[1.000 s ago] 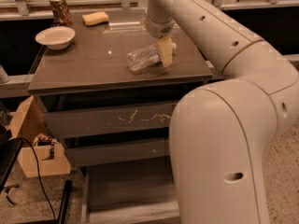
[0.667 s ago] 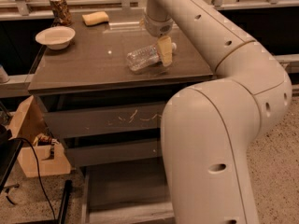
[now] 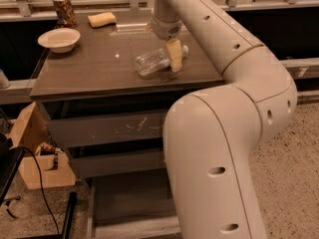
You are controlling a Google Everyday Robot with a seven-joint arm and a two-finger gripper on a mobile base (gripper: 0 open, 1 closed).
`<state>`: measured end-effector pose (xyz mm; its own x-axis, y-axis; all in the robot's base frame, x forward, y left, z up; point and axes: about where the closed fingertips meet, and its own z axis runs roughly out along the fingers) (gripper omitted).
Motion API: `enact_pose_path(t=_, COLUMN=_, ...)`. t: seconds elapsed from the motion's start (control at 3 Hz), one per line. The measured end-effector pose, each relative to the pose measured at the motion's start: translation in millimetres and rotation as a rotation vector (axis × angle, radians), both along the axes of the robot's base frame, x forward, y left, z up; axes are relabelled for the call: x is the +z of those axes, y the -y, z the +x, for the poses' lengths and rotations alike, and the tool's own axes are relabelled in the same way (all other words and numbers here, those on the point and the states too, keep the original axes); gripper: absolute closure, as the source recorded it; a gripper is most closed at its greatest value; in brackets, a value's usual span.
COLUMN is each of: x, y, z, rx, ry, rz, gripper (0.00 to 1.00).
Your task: Place water bottle into bottom drawer
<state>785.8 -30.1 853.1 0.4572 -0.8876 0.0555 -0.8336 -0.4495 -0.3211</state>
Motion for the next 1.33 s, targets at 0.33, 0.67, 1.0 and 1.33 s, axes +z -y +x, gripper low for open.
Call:
enact_pose_path(t=0.33, x=-7.1, y=-4.6, z=-1.7, rx=0.014, ry=-0.025, rz=0.001, gripper=0.00)
enact_pose_path(t=0.67, x=-12.2, y=-7.2, z=-3.1, rx=0.021, ry=-0.042, rz=0.001, gripper=0.00)
enact_pose_path(t=1.0, x=-12.2, y=-7.2, z=-3.1, rx=0.021, ry=-0.042, rz=0.001, gripper=0.19)
enact_pose_path(t=1.33, x=-12.2, y=-7.2, z=-3.1, rx=0.021, ry=-0.042, rz=0.001, gripper=0.41)
